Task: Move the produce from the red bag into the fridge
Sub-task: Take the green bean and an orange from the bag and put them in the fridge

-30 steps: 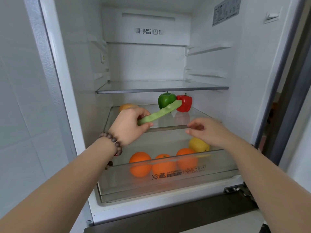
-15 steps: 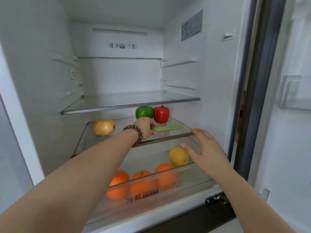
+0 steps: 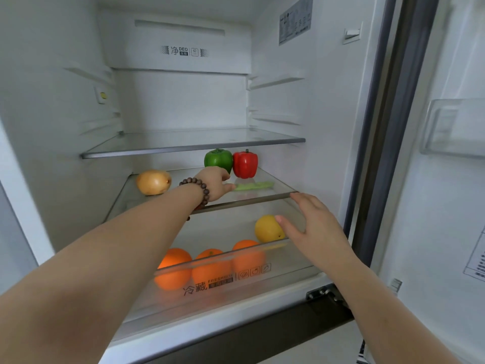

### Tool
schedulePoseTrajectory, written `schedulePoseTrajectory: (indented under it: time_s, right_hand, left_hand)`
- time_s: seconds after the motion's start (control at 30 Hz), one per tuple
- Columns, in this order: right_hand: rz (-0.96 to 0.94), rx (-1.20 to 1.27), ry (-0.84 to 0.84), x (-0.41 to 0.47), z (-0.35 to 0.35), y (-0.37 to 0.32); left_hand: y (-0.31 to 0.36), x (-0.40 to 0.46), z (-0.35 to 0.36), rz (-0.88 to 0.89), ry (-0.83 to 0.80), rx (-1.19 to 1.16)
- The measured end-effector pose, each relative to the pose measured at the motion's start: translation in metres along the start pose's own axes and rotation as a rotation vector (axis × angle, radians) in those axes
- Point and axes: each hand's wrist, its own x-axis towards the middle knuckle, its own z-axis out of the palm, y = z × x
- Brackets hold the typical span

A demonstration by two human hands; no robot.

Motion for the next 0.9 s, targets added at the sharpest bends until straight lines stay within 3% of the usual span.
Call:
schedulePoseTrajectory:
  time_s: [0.23, 0.9]
  right_hand:
    - [-0.031, -0.041, -0.060, -0.007, 0.001, -0.006]
    - [-0.111, -0.145, -0.070, -0.093, -0.001, -0.040]
  left_hand:
    - [0.009, -0.061, -0.012, 0.000, 0.035, 0.040]
    - [0.046, -0.296, -0.007, -0.261, 0.300, 0.076]
